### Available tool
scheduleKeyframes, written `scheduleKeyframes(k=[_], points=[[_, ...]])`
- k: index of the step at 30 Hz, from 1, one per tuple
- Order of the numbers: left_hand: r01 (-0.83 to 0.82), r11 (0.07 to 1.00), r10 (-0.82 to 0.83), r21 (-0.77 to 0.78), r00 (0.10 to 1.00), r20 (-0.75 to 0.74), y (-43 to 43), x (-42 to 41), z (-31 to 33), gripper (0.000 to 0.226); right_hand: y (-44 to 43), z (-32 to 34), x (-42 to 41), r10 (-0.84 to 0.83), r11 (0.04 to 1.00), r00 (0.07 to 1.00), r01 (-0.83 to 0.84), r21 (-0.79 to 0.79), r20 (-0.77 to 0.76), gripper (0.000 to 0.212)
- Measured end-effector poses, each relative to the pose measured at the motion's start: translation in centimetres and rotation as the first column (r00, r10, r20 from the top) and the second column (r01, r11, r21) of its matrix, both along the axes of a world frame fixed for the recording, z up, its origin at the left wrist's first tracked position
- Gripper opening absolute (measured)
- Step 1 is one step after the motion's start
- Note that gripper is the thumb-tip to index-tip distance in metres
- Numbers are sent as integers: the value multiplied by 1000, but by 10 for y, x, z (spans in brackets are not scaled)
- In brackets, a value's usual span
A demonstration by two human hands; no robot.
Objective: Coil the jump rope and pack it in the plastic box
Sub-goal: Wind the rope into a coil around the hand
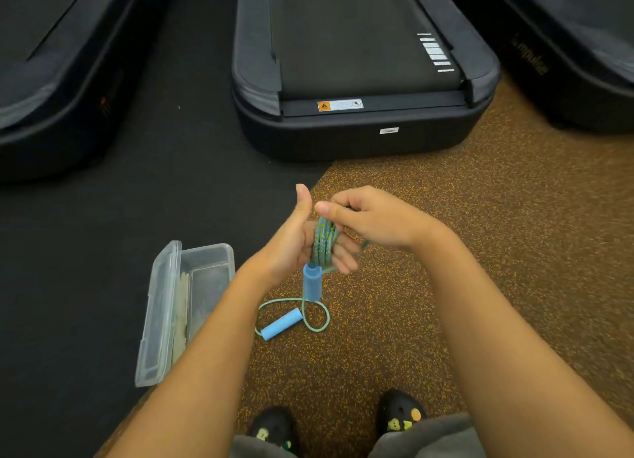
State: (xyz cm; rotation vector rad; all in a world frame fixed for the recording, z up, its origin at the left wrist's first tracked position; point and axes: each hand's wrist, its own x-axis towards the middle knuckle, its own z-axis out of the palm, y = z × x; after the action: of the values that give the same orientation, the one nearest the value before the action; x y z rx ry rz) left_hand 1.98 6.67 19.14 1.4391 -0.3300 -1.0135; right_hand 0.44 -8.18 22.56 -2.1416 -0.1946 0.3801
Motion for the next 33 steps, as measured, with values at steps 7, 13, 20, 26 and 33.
scheduleKeyframes(k=[7,13,20,26,33], points=[[-33,968,-29,-250,971,-239,10,1,6,84,2,-13,3,-73,993,997,73,92,-8,55],[-325,752,52,-573,896,-440,18,9,6,64,4,-24,4,-87,990,995,92,109,-43,42],[-670,575,511,-469,742,-434,21,20,4,56,8,-21,-1,36,999,992,-38,-15,-124,35],[-442,897,422,17,866,267,13,14,-6,41,-2,-2,-1,90,993,991,-97,-68,-103,26],[-199,979,179,52,947,267,7,3,6,63,-12,3,3,-51,997,996,55,-52,76,29]])
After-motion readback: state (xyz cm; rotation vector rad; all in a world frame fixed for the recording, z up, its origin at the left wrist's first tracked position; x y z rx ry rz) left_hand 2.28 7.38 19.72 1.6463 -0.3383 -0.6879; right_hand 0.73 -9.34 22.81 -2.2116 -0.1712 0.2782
